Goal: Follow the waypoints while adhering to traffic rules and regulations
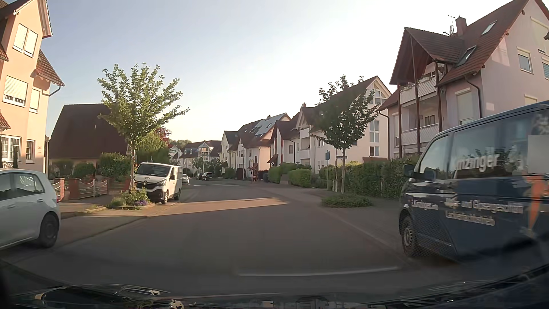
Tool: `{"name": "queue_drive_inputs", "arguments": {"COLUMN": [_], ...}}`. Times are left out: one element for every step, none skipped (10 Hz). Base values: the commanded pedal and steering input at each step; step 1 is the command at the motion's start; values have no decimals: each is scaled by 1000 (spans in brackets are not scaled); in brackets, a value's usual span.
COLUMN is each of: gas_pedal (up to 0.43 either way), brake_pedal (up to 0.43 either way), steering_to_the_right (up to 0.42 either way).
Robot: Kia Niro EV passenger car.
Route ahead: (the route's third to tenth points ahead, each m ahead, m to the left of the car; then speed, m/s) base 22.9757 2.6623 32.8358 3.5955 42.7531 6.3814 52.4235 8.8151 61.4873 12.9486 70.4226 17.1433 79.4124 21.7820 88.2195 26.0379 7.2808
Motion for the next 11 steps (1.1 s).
{"name": "queue_drive_inputs", "arguments": {"gas_pedal": [47, 47, 47, 47, 59, 59, 59, 59, 59, 59, 59], "brake_pedal": [0, 0, 0, 0, 0, 0, 0, 0, 0, 0, 0], "steering_to_the_right": [-11, -10, -11, -12, -12, -14, -17, -22, -24, -25, -27]}}
